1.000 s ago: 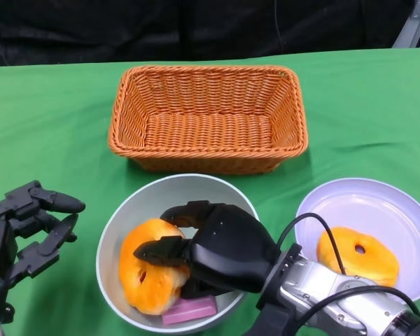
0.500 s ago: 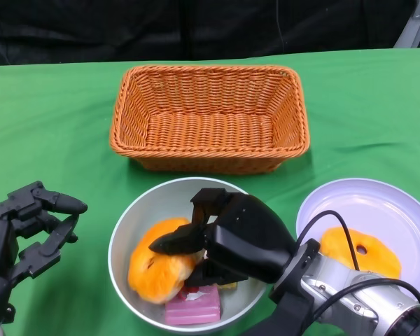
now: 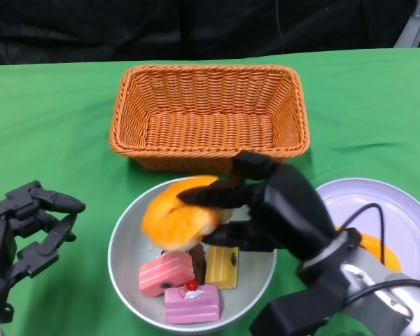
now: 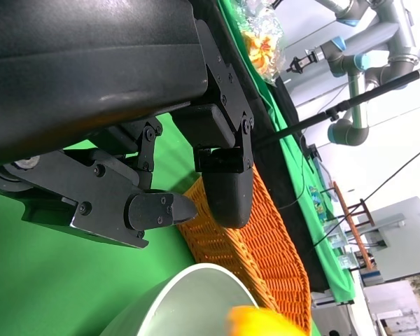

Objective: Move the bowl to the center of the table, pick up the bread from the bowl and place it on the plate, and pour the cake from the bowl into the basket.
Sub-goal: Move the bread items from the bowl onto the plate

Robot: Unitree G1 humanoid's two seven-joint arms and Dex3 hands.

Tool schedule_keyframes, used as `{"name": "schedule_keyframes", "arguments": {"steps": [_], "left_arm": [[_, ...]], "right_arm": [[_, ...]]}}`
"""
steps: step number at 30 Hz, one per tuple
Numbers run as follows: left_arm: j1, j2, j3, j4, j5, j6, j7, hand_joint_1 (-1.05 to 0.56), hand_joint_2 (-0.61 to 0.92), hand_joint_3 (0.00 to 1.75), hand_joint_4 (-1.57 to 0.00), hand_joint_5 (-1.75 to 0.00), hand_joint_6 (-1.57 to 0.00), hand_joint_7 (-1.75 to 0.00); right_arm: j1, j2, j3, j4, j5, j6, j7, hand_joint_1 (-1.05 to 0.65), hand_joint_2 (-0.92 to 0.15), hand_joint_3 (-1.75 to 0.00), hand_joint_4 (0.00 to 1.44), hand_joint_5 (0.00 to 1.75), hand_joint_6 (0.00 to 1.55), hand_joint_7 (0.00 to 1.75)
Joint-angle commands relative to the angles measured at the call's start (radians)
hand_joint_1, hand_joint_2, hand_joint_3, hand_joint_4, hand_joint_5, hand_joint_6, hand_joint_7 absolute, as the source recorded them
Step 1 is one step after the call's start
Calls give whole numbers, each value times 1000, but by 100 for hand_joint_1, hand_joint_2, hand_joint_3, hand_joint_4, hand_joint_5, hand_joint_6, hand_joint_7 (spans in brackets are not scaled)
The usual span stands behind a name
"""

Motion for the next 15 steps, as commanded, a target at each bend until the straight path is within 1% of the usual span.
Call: {"name": "schedule_keyframes", "arguments": {"steps": [1, 4, 5, 7, 8, 9, 10, 12, 14, 15], "left_arm": [[-10, 21, 10, 14, -16, -9, -8, -1, 82, 51, -77, -140, -84, -100], [-11, 26, 9, 15, -13, -4, -4, -1, 81, 53, -77, -140, -83, -100], [-10, 28, 8, 14, -13, 0, -3, -3, 81, 53, -77, -140, -83, -100], [-9, 32, 7, 13, -9, 1, -1, -3, 81, 54, -77, -141, -83, -100], [-9, 35, 7, 14, -7, 0, -2, -3, 81, 54, -77, -141, -83, -100], [-8, 37, 8, 13, -8, 4, -2, -3, 81, 54, -76, -142, -83, -100], [-8, 38, 8, 12, -10, 7, -3, -4, 81, 54, -76, -143, -82, -101], [-8, 40, 9, 12, -17, 12, -6, -3, 82, 54, -74, -143, -82, -101], [-9, 43, 10, 14, -19, 14, -8, -1, 83, 54, -74, -143, -81, -101], [-11, 45, 10, 16, -23, 17, -11, -1, 83, 54, -73, -143, -81, -101]], "right_arm": [[50, -4, -65, -65, 86, -19, 20, -21, -92, -2, 84, 124, 110, 31], [97, 8, -110, -122, 156, -12, 53, -20, -92, -2, 82, 125, 109, 35], [113, 14, -126, -141, 177, -8, 61, -19, -92, -5, 81, 128, 107, 40], [147, 22, -158, -186, 217, 4, 80, -18, -92, -6, 81, 130, 105, 46], [170, 24, -179, -219, 239, 18, 95, -18, -92, -9, 78, 136, 102, 52], [200, 24, -207, -259, 264, 33, 108, -18, -92, -13, 73, 145, 96, 63], [225, 24, -232, -291, 285, 46, 118, -17, -92, -14, 71, 149, 92, 70], [265, 18, -280, -332, 304, 68, 131, -15, -92, -15, 69, 151, 87, 78], [293, 14, -320, -347, 300, 86, 131, -15, -91, -15, 70, 151, 85, 81], [309, 3, -351, -340, 291, 89, 116, -13, -90, -14, 71, 152, 85, 82]]}}
